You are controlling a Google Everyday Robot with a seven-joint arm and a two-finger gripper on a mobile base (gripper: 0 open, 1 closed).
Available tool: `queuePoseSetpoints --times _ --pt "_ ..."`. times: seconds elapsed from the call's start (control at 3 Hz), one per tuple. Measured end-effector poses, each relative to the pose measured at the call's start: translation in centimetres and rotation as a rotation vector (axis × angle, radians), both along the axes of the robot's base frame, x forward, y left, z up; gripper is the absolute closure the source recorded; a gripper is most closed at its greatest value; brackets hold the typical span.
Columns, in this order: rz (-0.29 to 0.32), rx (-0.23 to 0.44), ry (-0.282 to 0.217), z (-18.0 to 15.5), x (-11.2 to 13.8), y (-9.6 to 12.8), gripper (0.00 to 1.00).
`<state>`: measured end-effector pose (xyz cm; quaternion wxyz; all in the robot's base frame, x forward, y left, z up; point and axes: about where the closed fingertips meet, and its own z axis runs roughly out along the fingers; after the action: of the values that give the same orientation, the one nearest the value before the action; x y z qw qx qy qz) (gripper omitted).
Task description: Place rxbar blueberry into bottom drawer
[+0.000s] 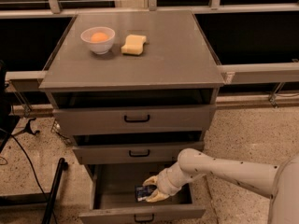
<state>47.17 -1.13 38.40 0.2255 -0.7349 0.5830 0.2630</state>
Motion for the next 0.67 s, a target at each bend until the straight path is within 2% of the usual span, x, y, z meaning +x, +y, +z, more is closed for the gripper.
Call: queuePoseSetpoints --times 0.33,0.67 --pt "-0.038 -0.003 -0.065 -0.7 0.5 -0.3 1.0" --pt "-0.073 -0.018 -0.19 -2.5 0.7 -1.1 1.0"
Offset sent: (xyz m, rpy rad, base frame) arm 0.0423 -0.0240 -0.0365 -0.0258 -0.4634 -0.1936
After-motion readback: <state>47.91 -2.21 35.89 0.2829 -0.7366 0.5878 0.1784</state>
